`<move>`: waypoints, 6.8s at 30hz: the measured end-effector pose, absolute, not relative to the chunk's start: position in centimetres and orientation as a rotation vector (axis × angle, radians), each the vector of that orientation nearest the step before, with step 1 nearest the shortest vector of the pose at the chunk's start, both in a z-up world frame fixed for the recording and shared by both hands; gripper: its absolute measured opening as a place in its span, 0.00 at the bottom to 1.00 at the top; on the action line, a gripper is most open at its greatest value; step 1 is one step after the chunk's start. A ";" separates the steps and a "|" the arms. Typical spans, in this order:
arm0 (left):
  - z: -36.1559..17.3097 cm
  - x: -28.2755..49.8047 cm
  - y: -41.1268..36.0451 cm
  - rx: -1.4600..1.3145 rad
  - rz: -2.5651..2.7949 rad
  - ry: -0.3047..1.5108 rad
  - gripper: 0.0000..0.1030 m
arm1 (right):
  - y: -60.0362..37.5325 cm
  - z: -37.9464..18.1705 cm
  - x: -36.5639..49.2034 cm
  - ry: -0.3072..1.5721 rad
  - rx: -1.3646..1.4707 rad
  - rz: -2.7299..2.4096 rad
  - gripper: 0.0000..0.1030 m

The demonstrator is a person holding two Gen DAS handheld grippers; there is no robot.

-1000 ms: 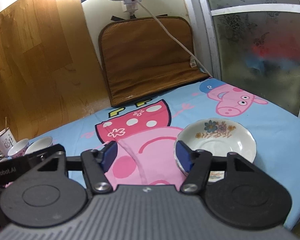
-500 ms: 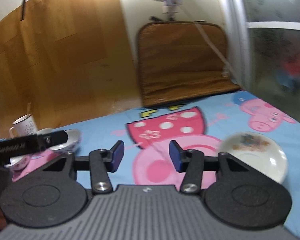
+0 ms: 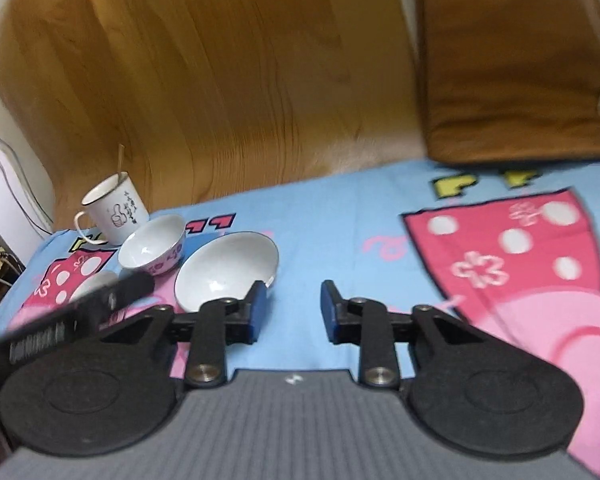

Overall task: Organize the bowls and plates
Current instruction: 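Grasp a pink-rimmed white bowl with the left tool while the right tool grasps another bowl, then carry both bowls to the plate pile and open both tools, then move both open tools back toward the remaining bowls, then grasp a white bowl rim with the right tool while the left tool grasps another bowl, then carry both bowls to the dish pile by the glass door and open both tools, then withdraw both open tools toward the mug and last bowl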

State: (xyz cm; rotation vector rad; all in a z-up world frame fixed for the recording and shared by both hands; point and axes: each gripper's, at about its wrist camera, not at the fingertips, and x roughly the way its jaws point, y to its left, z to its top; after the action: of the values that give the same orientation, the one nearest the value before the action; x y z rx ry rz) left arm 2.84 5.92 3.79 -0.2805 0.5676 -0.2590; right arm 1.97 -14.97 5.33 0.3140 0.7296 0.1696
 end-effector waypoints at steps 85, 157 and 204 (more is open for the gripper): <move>3.0 -6.3 15.1 -0.324 0.024 0.381 0.45 | -0.8 3.5 6.9 0.976 0.324 0.444 0.08; 5.3 0.2 -9.5 -0.145 -0.650 0.708 0.13 | -25.3 4.5 -11.5 0.403 0.434 -0.032 0.05; 4.7 1.0 2.9 -0.060 -0.206 0.599 0.56 | -18.8 3.9 -9.2 0.414 0.329 0.083 0.11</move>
State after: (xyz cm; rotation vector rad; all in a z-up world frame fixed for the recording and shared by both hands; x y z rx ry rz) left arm 0.97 2.94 4.75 -0.0595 0.5994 -0.2064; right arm -9.21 -18.77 3.88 0.3288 0.4142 0.0834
